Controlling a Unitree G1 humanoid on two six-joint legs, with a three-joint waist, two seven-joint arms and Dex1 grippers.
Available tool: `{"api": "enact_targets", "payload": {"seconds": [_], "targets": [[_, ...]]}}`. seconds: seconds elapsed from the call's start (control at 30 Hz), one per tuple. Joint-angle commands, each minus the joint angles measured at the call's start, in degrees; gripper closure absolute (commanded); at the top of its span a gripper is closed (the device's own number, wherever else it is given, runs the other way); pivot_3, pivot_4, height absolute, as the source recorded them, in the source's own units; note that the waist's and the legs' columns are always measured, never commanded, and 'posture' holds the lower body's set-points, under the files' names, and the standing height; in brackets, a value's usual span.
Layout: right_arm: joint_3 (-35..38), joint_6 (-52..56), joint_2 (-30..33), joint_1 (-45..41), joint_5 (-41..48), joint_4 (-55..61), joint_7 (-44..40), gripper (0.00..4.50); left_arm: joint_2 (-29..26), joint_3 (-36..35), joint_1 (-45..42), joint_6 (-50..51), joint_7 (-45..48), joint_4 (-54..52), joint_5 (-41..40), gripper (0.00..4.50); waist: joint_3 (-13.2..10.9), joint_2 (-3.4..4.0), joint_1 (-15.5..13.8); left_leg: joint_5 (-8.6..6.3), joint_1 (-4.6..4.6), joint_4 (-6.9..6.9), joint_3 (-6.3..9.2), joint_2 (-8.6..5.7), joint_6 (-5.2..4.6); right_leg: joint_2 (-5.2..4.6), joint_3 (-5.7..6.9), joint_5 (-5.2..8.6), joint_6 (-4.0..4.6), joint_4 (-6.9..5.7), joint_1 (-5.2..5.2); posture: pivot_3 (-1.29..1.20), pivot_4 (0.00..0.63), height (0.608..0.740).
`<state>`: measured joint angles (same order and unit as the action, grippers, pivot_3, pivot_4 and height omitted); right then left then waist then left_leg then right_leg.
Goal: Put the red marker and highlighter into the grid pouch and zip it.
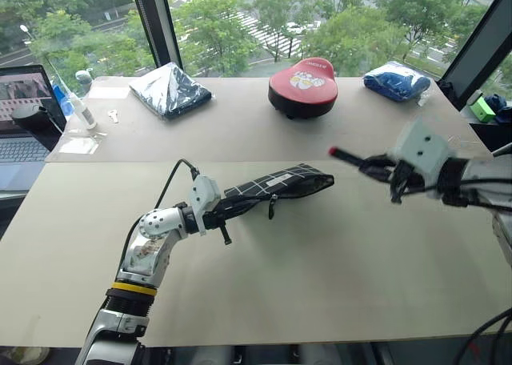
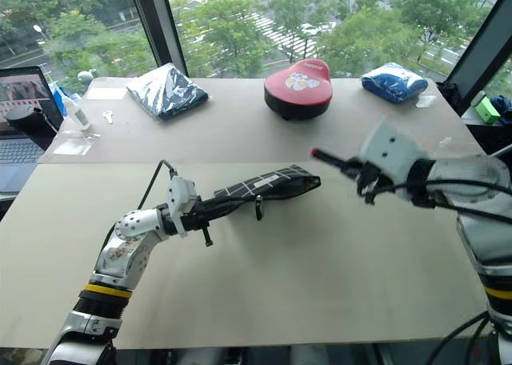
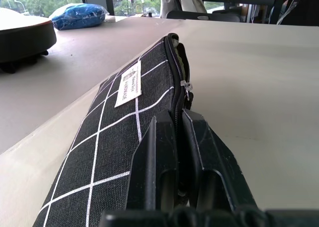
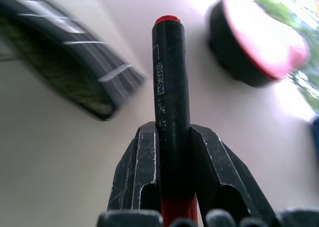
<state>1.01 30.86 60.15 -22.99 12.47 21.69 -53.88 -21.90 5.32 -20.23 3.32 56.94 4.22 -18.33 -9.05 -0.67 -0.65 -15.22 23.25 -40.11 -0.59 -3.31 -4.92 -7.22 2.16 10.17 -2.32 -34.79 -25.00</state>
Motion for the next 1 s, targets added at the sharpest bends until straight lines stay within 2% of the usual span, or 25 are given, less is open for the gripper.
{"api": "enact_targets", "payload": {"seconds": [0.03,0.27,0.7,0.9,1.0], "targets": [[-1.43,-4.98,2.62,1.05,-3.97,2.41,-1.44,4.00,0.19,-0.58,-0.39,-1.26,0.03,-1.05,-0.62,4.50,0.00,0.00,-0.04,0.00,0.00,-0.04,-0.01,-0.01,0.00,-0.03,-0.01,0.00,0.00,0.00,0.01,0.00,0.150,0.740],[-8.99,-7.67,-2.14,-2.19,-10.80,1.66,0.91,4.00,0.41,-0.52,-0.55,-1.28,0.09,-1.12,-0.72,4.50,-0.01,-0.01,-0.07,0.15,0.02,-0.10,0.00,0.00,0.27,-0.04,-0.01,0.00,0.01,-0.05,-0.04,0.00,0.150,0.740],[-17.63,-14.03,-6.34,-7.97,-20.07,-3.22,-1.10,4.00,0.99,0.12,-0.65,-1.37,0.53,-1.27,-0.47,4.50,-0.01,-0.01,-0.08,0.16,0.04,-0.12,0.00,-0.04,0.28,-0.06,0.01,0.00,0.01,-0.08,-0.07,0.00,0.150,0.740],[-23.21,-20.58,-12.29,-11.95,-26.55,-8.34,0.39,4.00,1.11,0.20,-0.94,-1.55,0.81,-0.83,-0.47,4.50,-0.01,-0.01,-0.07,0.18,0.03,-0.12,0.00,-0.07,0.33,-0.06,0.01,0.00,0.01,-0.09,-0.07,0.00,0.150,0.740],[-25.31,-27.62,-16.16,-14.48,-30.21,-12.79,3.45,4.00,1.16,0.32,-0.79,-1.48,0.90,-1.09,-0.46,4.50,-0.01,-0.01,0.00,0.26,0.02,-0.12,0.00,-0.09,0.46,-0.06,0.01,0.00,0.01,-0.10,-0.07,0.00,0.150,0.740]]}}
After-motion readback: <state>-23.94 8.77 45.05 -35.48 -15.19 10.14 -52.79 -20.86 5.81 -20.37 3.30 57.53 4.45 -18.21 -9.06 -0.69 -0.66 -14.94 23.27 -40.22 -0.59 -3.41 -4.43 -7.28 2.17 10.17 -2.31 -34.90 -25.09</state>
